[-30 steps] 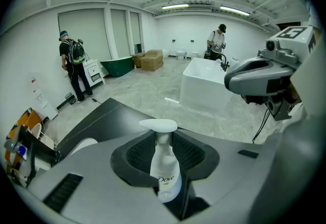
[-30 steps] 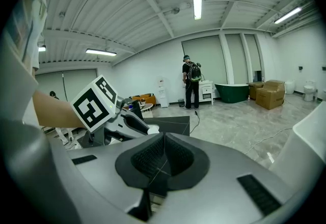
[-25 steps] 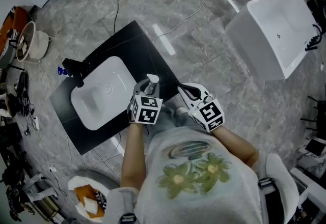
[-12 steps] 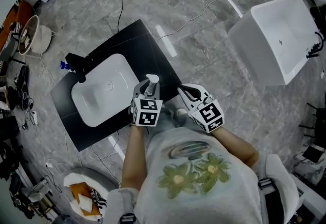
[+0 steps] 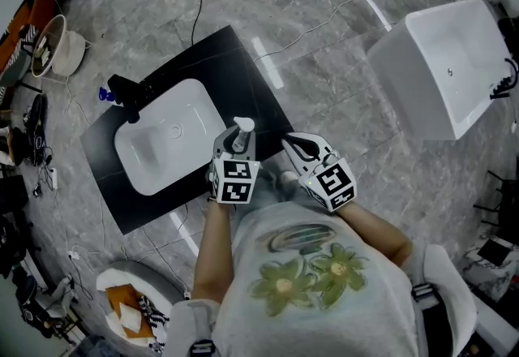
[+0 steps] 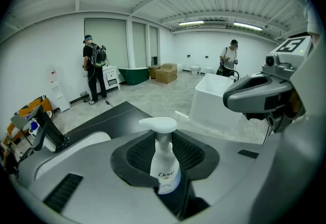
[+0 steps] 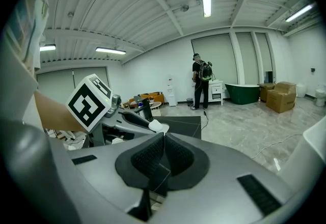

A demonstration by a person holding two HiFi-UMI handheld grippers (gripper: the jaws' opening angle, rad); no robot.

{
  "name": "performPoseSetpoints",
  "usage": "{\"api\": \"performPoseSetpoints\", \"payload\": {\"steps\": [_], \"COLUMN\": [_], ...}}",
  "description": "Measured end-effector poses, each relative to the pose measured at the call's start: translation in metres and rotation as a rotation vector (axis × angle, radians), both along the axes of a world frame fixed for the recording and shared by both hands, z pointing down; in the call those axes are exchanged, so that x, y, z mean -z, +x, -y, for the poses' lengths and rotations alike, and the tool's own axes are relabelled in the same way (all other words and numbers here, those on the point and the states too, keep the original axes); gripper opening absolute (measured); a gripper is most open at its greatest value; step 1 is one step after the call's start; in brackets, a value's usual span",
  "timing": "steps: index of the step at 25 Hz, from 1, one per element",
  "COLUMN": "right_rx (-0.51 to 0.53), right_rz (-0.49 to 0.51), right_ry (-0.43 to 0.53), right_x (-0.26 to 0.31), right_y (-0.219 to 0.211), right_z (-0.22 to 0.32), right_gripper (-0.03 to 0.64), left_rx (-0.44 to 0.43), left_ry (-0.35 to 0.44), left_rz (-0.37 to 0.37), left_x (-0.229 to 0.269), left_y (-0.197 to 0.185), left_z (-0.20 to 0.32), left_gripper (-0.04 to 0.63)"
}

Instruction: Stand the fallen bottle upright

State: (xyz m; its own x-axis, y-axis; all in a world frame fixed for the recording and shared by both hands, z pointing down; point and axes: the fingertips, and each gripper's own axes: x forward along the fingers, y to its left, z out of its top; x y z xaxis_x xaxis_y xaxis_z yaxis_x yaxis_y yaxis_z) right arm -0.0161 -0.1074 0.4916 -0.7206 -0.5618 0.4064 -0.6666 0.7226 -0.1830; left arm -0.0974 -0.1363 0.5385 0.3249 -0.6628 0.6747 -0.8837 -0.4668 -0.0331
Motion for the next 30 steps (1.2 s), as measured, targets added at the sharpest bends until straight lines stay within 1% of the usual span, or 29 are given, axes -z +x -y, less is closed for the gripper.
{"api": "performPoseSetpoints", "payload": {"steps": [9,18,25,30], "right_rx": [0.011,0.012,0.014,0.02], "right_rz": [-0.007,-0.015,-0.016,-0.023], "right_ry": [-0.005,-0.008,-0.009,-0.024], "right_x": [-0.003,-0.006,-0.007,-0.012], "right_y": [-0.009,-0.013,-0.014,-0.016], "right_z": [-0.006,-0.009,-0.013,-0.016], "right_gripper": [0.041,0.043,0.042,0.043], "left_rx": [0.015,0.065,0.07,0.078], "left_ry": [0.046,0.075,0.126,0.137], "left_rz": [-0.042,-0.087,-0.105,-0.117], "left_x": [0.002,0.003,0.005,0.004], "left_y": [-0.006,-0.01,-0.009,-0.013], "left_z": [-0.005,-0.006,-0.011,-0.016], "left_gripper": [0.118,0.118,0.118,0.117]}}
